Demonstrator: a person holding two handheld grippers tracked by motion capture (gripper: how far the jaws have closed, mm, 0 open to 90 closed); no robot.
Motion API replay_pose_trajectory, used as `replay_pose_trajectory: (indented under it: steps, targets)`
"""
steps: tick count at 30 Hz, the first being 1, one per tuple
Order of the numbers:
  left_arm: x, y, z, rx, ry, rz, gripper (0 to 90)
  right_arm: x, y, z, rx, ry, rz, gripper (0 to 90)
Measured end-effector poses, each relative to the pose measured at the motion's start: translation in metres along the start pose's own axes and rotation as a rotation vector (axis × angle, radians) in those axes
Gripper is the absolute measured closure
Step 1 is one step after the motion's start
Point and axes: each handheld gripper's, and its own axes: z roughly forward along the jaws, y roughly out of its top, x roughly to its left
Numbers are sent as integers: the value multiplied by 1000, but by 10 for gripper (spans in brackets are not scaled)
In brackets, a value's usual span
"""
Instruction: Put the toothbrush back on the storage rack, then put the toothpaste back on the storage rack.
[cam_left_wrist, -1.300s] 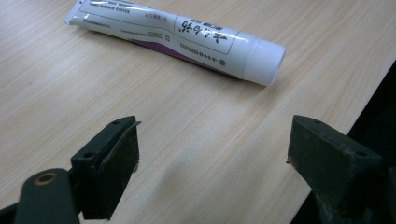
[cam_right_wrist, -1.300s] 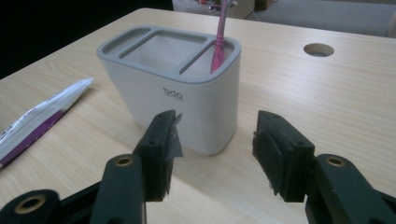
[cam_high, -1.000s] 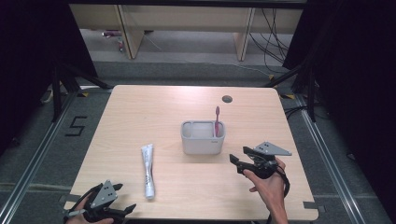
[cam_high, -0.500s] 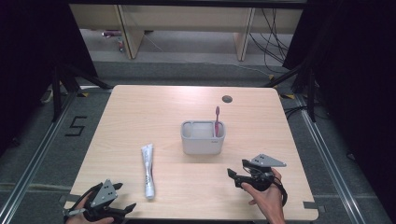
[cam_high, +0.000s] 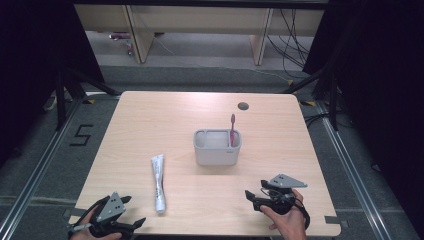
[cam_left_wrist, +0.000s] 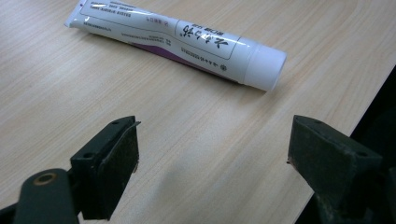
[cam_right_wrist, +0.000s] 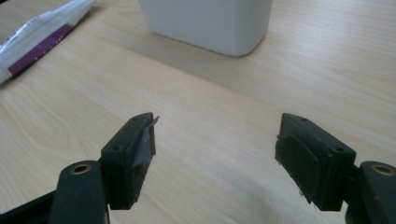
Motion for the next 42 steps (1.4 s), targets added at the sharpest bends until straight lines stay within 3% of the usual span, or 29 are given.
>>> replay_pose_trajectory:
  steps: [2, 5, 6, 8, 9, 10, 12, 14, 17, 23, 25, 26, 27, 28, 30, 34, 36, 37, 38, 39, 42]
  targets:
    - [0, 0, 0, 1, 0, -2, 157, -1, -2, -2, 15, -14, -26, 288]
    - [1, 1, 0, 10, -1, 33, 157, 1, -6, -3, 25, -16, -32, 288]
    - [1, 1, 0, 9, 3, 23, 157, 1, -6, -4, 35, -16, -38, 288]
    - [1, 0, 0, 7, -1, 17, 157, 5, -9, -6, 44, -11, 9, 287]
    - [2, 0, 0, 15, 3, 28, 157, 3, -10, -5, 33, -2, -17, 286]
    - [2, 0, 0, 7, 0, 25, 157, 3, -11, -8, 43, -24, -33, 284]
    - [0, 0, 0, -3, 3, -1, 157, 4, -15, -8, 50, -24, -31, 281]
    - [3, 0, -1, 10, 11, 20, 156, 6, -20, -8, 80, -7, -12, 281]
    - [2, -1, 0, 7, 16, 11, 157, 9, -23, -10, 94, -11, -24, 281]
    - [1, -2, -1, -1, 3, -23, 156, 8, -26, -13, 90, -18, -28, 282]
    - [3, -2, -1, 8, 21, -1, 156, 7, -28, -13, 101, 10, -26, 281]
    - [3, -2, -1, 12, 26, 4, 156, 7, -28, -14, 100, -11, -32, 281]
    - [2, -2, -2, 15, 8, -25, 157, 10, -29, -16, 112, -23, 3, 281]
    - [2, -4, 0, -12, 1, -45, 156, 8, -29, -15, 105, -11, -29, 281]
    - [5, -5, -1, 0, 15, -32, 156, 9, -29, -17, 101, -18, -30, 280]
    - [4, -2, -1, -19, 7, -67, 156, 13, -31, -18, 100, -15, -34, 272]
    - [8, -1, 1, -18, -3, -58, 156, 14, -33, -17, 111, 18, -22, 272]
    - [6, 0, 1, -30, -15, -102, 156, 15, -33, -18, 111, 6, -31, 272]
    - [9, 0, 0, -13, -19, -101, 157, 18, -33, -19, 121, -17, -6, 272]
    - [10, 1, 0, -14, -27, -105, 158, 16, -33, -19, 107, -24, -48, 272]
    - [13, 3, 1, -18, -47, -133, 173, 15, -34, -20, 94, -11, -33, 272]
